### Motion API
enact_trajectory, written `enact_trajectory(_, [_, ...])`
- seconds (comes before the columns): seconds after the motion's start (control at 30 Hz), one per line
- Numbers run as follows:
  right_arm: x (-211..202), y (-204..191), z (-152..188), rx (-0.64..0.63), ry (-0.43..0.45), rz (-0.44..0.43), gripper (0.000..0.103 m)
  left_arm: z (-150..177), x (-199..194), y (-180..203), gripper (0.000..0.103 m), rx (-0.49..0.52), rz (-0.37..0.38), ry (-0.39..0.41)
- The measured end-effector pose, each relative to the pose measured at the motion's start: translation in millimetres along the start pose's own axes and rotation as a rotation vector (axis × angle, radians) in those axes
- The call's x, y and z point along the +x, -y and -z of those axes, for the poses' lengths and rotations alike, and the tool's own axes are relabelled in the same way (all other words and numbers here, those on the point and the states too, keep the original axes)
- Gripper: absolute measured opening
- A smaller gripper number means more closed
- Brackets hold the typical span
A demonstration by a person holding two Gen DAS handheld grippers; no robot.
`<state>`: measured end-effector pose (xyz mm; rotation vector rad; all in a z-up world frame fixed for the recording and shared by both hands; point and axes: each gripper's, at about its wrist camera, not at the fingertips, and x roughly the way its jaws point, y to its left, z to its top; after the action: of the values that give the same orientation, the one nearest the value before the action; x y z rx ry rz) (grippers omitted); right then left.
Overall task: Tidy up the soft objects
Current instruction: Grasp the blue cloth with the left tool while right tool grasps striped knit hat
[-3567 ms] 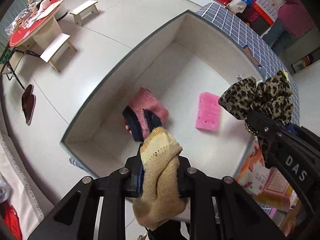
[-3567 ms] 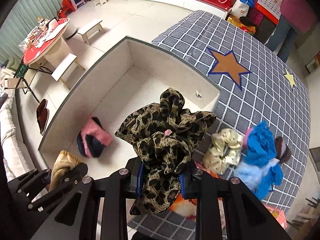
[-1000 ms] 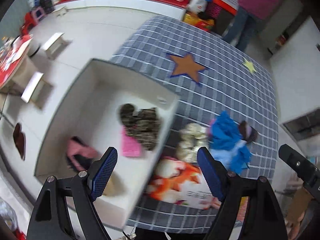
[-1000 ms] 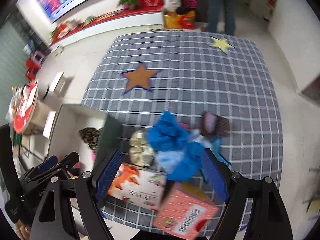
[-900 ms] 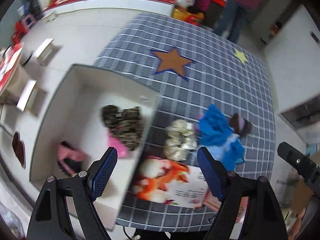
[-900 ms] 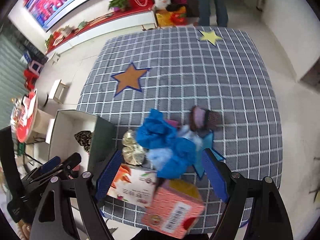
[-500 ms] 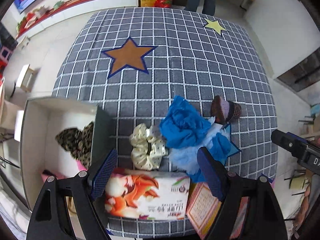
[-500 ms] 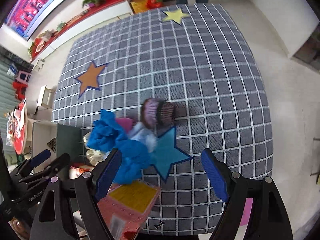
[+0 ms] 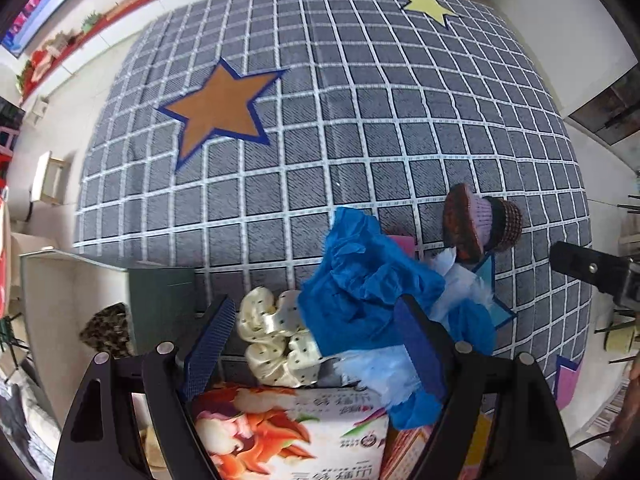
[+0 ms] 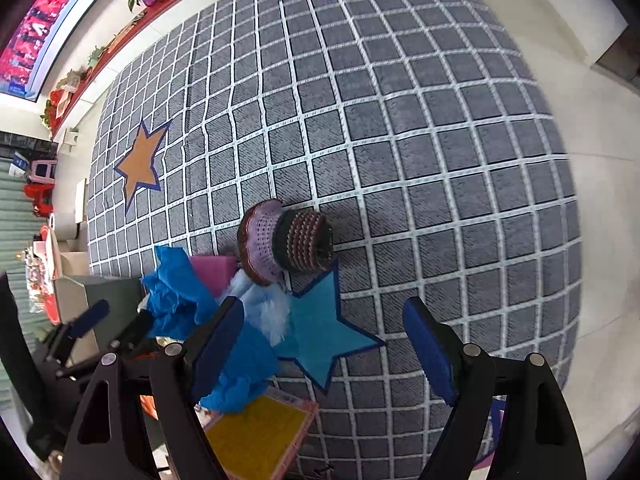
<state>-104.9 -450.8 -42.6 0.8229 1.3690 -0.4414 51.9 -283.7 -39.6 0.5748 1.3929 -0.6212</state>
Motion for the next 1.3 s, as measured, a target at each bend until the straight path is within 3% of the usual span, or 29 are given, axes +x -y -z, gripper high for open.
enact_trajectory(0.27, [37, -19, -24, -0.057, -0.070, 0.016, 0.083, -7, 35, 8, 0.084, -0.004, 0.072, -0.061])
enact_trajectory(0.6, [94, -34, -42, -0.080, -0.122, 0.076, 0.083, -13, 69, 28, 0.085, -0.001, 0.011, -0.087])
enact_trajectory(0.73, [106, -39, -44, -0.073, -0.099, 0.082, 0.083, -14, 74, 28, 0.086, -0.051, 0.045, -0.068])
enact_trajectory(0.8, [113, -44, -45, -0.080, -0.086, 0.091, 0.096, -16, 76, 23, 0.086, -0.083, 0.067, -0.076])
enact_trajectory(0.83, [117, -44, -44, -0.088, -0.081, 0.116, 0.098, -17, 77, 20, 0.085, -0.090, 0.074, -0.079])
enact_trajectory(0.93, [123, -46, -40, -0.108, -0.058, 0.119, 0.098, -17, 75, 11, 0.070, -0.081, 0.092, -0.063])
enact_trajectory(1.0, [123, -45, -37, -0.101, -0.054, 0.110, 0.097, -16, 69, 13, 0.051, -0.069, 0.108, -0.052])
enact_trajectory(1.07, [120, -40, -35, -0.099, -0.054, 0.104, 0.096, -15, 65, 14, 0.046, -0.059, 0.088, -0.045])
enact_trajectory(1.23, [107, -33, -39, -0.119, -0.052, 0.049, 0.072, -11, 50, 7, 0.042, -0.080, 0.113, -0.001])
enact_trajectory(1.3, [102, -31, -38, -0.132, -0.053, 0.038, 0.067, -10, 48, 0, 0.038, -0.093, 0.113, -0.001])
